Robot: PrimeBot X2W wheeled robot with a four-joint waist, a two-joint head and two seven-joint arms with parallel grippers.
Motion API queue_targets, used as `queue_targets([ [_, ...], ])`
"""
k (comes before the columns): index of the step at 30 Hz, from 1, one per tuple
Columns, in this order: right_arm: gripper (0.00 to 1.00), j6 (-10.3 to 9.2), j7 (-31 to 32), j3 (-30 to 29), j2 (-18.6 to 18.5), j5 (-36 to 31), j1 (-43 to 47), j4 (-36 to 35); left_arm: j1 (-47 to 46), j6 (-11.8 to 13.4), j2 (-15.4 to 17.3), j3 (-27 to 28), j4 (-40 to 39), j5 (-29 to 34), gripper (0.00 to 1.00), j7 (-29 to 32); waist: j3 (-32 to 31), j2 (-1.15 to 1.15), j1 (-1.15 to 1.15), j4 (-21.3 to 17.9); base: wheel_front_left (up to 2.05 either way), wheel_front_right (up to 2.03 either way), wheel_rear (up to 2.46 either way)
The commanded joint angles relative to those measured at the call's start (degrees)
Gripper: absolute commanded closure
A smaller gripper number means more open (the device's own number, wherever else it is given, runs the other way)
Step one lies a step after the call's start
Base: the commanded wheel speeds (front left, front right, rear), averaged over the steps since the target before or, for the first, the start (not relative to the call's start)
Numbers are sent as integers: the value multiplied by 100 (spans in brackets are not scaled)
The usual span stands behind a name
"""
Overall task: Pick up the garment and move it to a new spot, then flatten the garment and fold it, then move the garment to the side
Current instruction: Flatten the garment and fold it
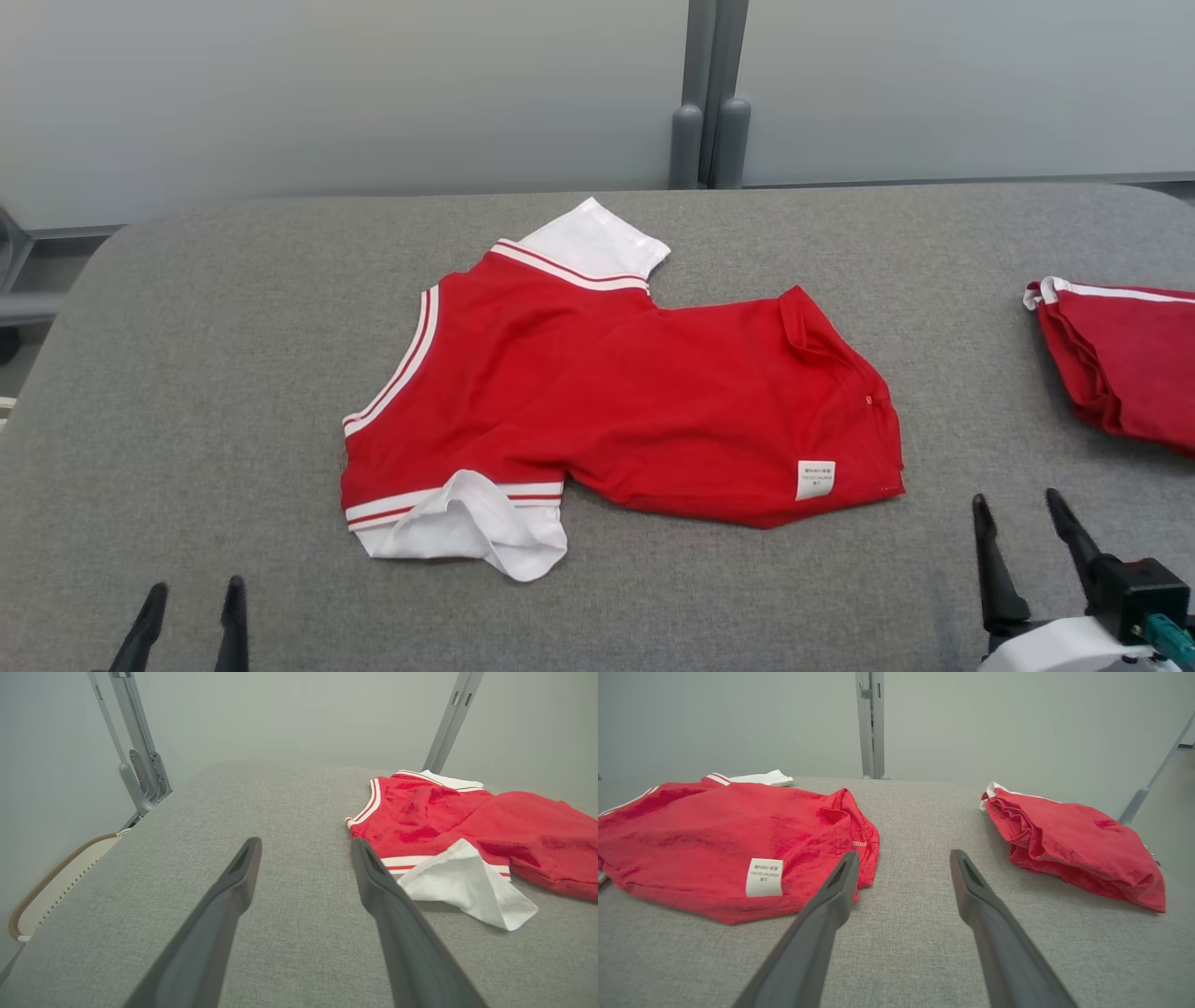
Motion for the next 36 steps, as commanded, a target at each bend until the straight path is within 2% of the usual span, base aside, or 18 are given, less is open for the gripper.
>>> queue_targets([
  [1, 0, -3, 86, 64, -61, 72, -219, 16, -200, -34, 48, -53, -115, 46, 0, 74, 120, 14, 0, -6, 0, 0, 0],
  [9, 0, -5, 1442, 670, -352, 233, -999, 246, -1032, -233, 114, -787, -682, 65, 0, 1415, 666, 14, 0, 18, 0, 0, 0],
  [14, 0, -4, 1865, 789, -401, 241, -1267, 277, -1417, -325, 142, -1036, -793, 45, 0, 1933, 919, 14, 0, 33, 0, 0, 0],
  [24, 0, -5, 2113, 923, -304, 199, -1534, 469, -2270, -590, 292, -1544, -738, 24, 0, 2717, 1401, 14, 0, 93, 0, 0, 0],
  [36, 0, -1, 2396, 1203, -349, 325, -1431, 343, -2227, -669, 424, -1786, -905, -278, 0, 3221, 1412, 14, 0, 44, 0, 0, 0],
])
